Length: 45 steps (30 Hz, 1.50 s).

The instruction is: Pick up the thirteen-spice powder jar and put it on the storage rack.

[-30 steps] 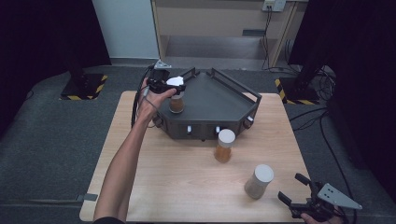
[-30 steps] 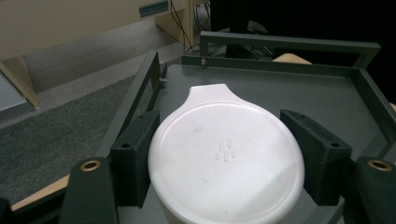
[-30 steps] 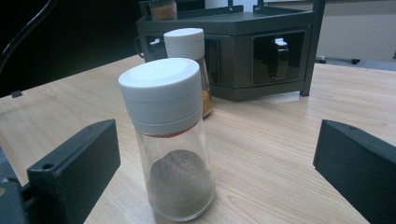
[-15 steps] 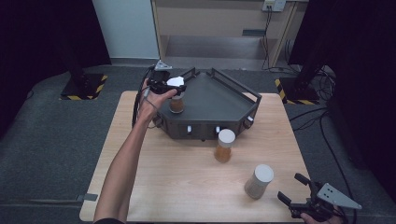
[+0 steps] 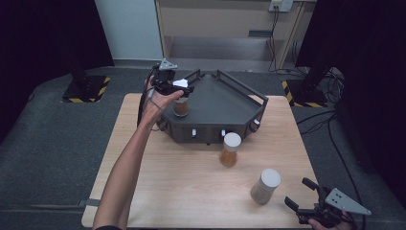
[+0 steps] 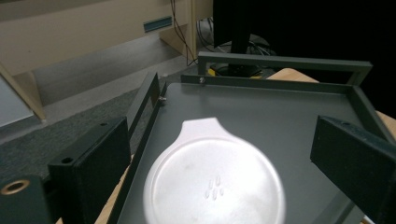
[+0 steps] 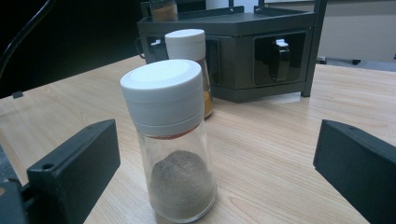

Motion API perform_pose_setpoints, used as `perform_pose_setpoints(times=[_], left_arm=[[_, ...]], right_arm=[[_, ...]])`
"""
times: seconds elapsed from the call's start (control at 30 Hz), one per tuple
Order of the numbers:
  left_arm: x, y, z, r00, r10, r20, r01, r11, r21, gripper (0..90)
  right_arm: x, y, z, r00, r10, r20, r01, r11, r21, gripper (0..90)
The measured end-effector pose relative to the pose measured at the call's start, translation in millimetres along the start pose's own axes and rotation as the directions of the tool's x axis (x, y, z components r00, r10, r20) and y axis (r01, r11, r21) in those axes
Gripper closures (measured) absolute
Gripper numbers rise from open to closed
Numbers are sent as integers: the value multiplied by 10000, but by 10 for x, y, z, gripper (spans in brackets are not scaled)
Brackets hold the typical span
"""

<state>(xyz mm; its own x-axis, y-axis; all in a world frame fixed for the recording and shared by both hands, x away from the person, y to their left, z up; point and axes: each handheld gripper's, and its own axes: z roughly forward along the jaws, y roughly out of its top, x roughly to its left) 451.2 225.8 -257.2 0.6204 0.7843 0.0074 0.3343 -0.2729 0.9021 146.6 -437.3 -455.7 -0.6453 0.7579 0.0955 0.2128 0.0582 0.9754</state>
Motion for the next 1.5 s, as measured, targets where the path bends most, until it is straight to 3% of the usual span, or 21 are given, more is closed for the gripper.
perform_pose_setpoints(times=[0.17,0.3,0.43,0.57,0.7,0.93,1.03,1.17,1.33,1.5], left_arm=[[-17,35,-99,9999,140,-46,-141,9989,-448,48],[-37,19,-218,9991,415,18,-410,9923,-1169,62],[-33,17,-342,9984,555,128,-531,9879,-1455,67],[-34,17,-474,9971,679,331,-611,9827,-1751,64],[-30,-50,-573,9959,552,723,-378,9739,-2239,64],[-31,-165,-698,9898,716,1235,-391,9680,-2478,67],[-60,-193,-777,9892,702,1290,-383,9714,-2344,70],[-98,-317,-885,9835,945,1544,-529,9657,-2543,70],[-120,-460,-981,9710,1169,2088,-580,9616,-2684,65],[-198,-590,-1066,9613,1430,2354,-722,9556,-2857,66]], right_arm=[[1,-1,-1,10000,-1,1,1,10000,-9,11],[3,-1,-2,10000,-3,12,3,10000,-36,11],[4,1,-1,10000,-19,-12,19,10000,-26,11],[3,2,2,10000,-22,-26,22,10000,-23,11],[5,4,5,10000,-42,-30,42,10000,-19,11],[13,6,1,10000,-44,-23,44,10000,-48,11],[14,6,2,10000,-51,-13,50,10000,-50,11],[12,6,6,10000,-57,-21,57,10000,-40,11],[19,13,12,10000,-67,-43,67,10000,1,11],[29,17,16,9999,-100,-39,100,9999,-10,11]])
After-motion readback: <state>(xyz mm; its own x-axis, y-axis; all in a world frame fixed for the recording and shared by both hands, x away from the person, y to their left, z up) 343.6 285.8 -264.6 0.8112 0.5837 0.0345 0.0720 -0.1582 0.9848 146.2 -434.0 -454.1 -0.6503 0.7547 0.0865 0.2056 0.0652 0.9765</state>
